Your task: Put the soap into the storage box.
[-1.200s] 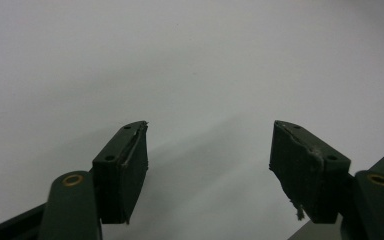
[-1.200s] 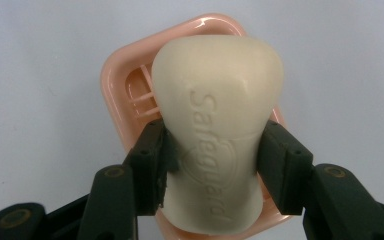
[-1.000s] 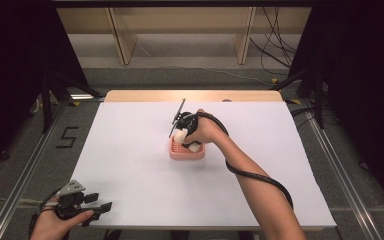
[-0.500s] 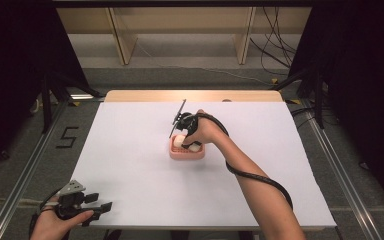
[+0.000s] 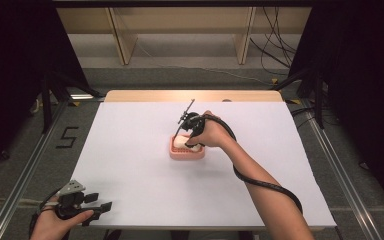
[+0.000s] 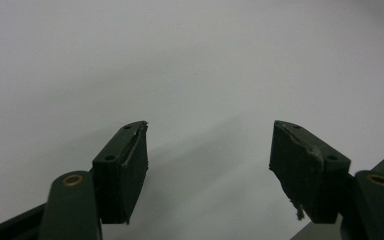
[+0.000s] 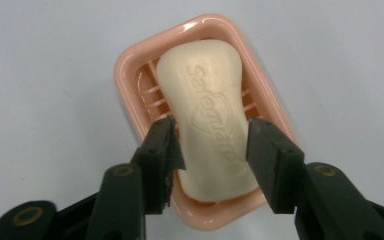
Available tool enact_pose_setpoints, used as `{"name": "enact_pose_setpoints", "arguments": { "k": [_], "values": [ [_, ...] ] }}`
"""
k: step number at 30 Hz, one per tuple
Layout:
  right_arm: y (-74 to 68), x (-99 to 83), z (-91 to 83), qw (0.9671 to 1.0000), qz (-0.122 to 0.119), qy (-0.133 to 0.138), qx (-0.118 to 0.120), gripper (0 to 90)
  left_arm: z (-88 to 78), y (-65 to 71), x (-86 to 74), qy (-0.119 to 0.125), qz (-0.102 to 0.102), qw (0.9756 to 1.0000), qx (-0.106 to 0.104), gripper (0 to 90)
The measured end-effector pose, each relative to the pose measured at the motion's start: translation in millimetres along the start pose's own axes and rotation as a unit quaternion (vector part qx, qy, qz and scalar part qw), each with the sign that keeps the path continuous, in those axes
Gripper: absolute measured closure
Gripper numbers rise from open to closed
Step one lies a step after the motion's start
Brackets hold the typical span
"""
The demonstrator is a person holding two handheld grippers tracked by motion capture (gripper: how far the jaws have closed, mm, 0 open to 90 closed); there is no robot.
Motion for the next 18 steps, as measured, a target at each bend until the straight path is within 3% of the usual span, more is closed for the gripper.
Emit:
{"name": "enact_pose_setpoints", "arguments": {
  "k": [1, 3, 4, 8, 13, 18],
  "values": [
    [-2.1, -3.6, -2.5, 0.9999, 0.012, 0.004, 0.000, 59.4, 0.2, 0.1, 0.0, 0.001, 0.000, 1.0000, 0.001, 31.0],
    [-1.3, -5.4, -3.5, 0.9999, 0.001, 0.010, -0.002, 62.0, 0.3, 0.1, -0.1, 0.002, 0.000, 1.0000, 0.002, 31.0],
    [-5.1, -14.3, -8.4, 0.9997, 0.012, 0.017, -0.009, 67.3, 0.0, -1.0, -0.2, -0.002, 0.005, 1.0000, 0.003, 31.0],
    [-12.4, -27.9, -17.2, 0.9993, 0.020, 0.028, -0.010, 74.3, 0.4, -0.5, -0.1, 0.001, 0.002, 1.0000, 0.009, 31.0],
    [-26.8, -54.9, -26.3, 0.9988, 0.027, 0.040, -0.006, 74.1, 0.2, -1.1, -0.3, 0.002, 0.000, 1.0000, 0.004, 31.0],
    [-46.5, -94.4, -32.5, 0.9979, 0.045, 0.044, -0.009, 72.2, 0.5, -1.0, -0.2, 0.002, 0.000, 1.0000, 0.007, 31.0]
  ]
}}
Point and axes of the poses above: each handheld gripper's, and its own axes: z roughly forward along the jaws, x roughly out of its top, y roughly to its right, the point moved 3 cm from there along z, roughly forward along the jaws
